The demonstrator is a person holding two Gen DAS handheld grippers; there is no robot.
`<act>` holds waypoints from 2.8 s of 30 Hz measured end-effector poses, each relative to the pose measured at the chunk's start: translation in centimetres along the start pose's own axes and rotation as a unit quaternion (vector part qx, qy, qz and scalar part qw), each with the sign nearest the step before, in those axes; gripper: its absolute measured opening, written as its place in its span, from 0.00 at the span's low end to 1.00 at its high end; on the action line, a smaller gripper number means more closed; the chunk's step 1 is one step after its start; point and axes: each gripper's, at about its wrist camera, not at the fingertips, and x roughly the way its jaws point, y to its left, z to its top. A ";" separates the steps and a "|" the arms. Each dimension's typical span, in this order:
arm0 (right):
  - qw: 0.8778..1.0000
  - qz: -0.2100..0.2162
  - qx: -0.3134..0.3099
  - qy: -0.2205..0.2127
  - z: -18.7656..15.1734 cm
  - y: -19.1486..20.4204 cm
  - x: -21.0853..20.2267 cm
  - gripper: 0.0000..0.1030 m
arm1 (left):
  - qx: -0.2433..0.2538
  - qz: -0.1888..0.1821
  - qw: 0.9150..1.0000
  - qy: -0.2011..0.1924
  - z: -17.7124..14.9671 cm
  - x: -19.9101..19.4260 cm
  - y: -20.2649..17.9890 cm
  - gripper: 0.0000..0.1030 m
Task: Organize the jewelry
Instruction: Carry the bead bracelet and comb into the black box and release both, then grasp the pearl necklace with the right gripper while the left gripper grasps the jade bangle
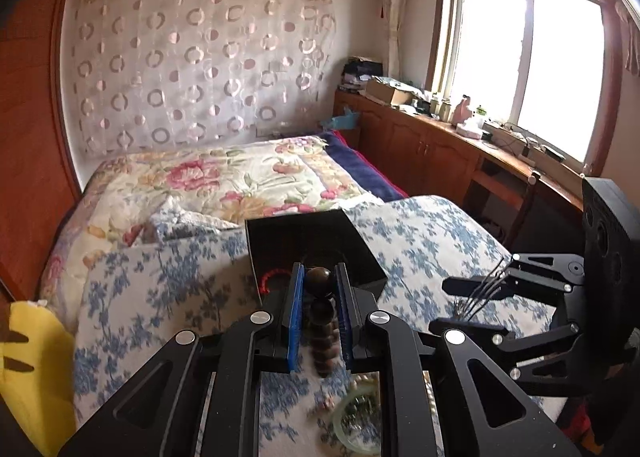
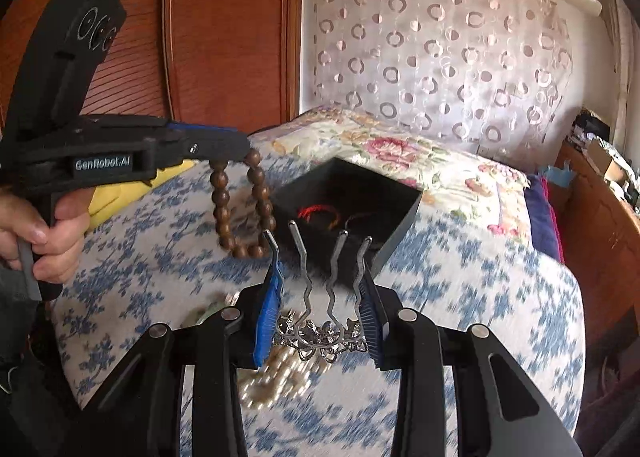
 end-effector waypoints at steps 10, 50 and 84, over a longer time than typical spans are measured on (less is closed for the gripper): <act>1.000 0.012 0.007 -0.025 4.7 -3.1 3.2 0.38 | 0.004 0.020 1.000 -0.007 3.3 1.8 1.5 0.14; 0.999 -0.016 0.039 0.020 1.9 -6.7 6.8 0.60 | 0.017 0.008 1.000 0.018 5.5 7.8 2.1 0.23; 0.995 -0.003 0.061 0.077 -5.6 2.2 4.1 0.31 | 0.021 -0.001 0.998 0.058 -8.8 -0.1 0.3 0.30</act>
